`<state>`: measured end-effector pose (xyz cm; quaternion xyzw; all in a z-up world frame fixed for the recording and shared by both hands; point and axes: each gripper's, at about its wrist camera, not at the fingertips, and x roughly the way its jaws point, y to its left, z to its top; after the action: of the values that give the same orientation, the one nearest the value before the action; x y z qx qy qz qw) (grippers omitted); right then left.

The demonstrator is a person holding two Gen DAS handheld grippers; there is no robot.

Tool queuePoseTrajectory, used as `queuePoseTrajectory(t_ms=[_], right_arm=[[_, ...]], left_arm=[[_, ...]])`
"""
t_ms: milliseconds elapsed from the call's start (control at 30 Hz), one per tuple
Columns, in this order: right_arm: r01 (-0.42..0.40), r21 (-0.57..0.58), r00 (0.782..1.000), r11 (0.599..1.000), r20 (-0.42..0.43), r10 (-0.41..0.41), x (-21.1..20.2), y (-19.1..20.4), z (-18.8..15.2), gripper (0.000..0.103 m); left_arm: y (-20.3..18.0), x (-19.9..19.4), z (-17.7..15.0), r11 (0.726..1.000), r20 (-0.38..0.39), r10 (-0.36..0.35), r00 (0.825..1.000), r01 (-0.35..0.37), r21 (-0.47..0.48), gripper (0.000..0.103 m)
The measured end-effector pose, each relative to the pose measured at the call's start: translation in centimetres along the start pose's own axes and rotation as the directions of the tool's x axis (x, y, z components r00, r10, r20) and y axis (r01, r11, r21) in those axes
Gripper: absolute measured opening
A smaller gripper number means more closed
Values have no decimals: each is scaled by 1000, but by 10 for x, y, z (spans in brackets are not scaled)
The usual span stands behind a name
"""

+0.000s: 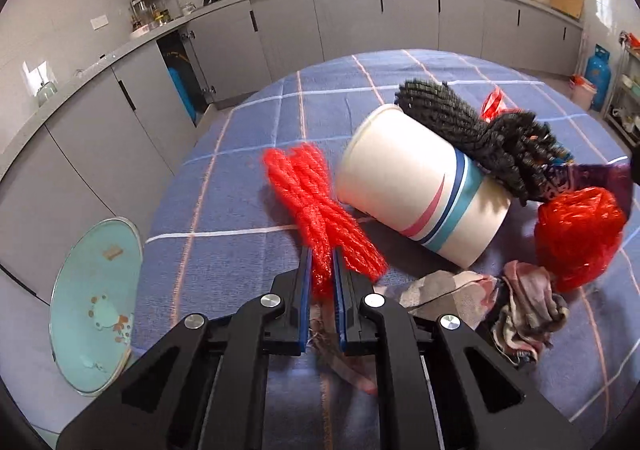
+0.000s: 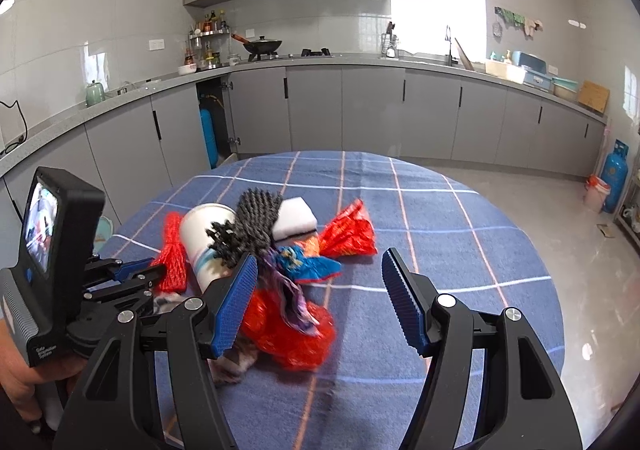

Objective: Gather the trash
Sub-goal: 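Grasp the red mesh bag with the left tool while the right tool grasps the black brush, then carry the red mesh and black brush over the teal bin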

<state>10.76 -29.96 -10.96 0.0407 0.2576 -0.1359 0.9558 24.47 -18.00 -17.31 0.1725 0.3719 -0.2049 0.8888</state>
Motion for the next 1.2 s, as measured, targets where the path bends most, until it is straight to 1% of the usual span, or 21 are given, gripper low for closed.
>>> queuePoseTrajectory(t_ms=[100,200,300,400,533,600,667,733,767,867,1067,1200], right_arm=[[-6,-26,1000,1000,7,6,1,10,8,65],[-16,-62,1000,998,-3,16,10,23,19,65],[-29,-98,999,995,-40,25,27,36,27,65],[-40,-118,995,992,-94,29,47,46,31,65],[-44,-137,986,990,-164,21,65,50,27,64],[-56,-133,980,989,-196,29,70,50,23,51],[-85,-124,970,989,-237,54,75,50,20,16],[-90,-127,967,988,-249,56,75,51,17,10],[-96,-127,967,987,-246,62,73,52,15,8],[-109,-117,973,987,-216,82,62,51,14,5],[-122,-127,989,984,-104,109,32,53,24,4],[-138,-147,990,979,-33,135,12,63,36,4]], left_arm=[[6,-18,-2,1000,47,23,999,-24,7,10],[13,-30,-4,1000,72,26,997,-26,-5,10],[16,-39,-5,997,107,81,991,-82,7,10],[17,-46,-9,990,128,136,982,-140,20,10],[21,-50,-14,988,131,150,980,-154,16,10],[24,-51,-17,989,126,147,981,-150,8,10],[27,-50,-18,989,121,148,982,-149,0,10],[30,-50,-17,989,121,150,981,-151,-6,10],[31,-50,-17,988,123,152,981,-152,-9,10],[36,-56,-17,987,133,160,978,-158,-25,10],[50,-70,-19,980,139,196,971,-189,-58,10],[63,-80,-20,975,141,216,966,-206,-85,10]])
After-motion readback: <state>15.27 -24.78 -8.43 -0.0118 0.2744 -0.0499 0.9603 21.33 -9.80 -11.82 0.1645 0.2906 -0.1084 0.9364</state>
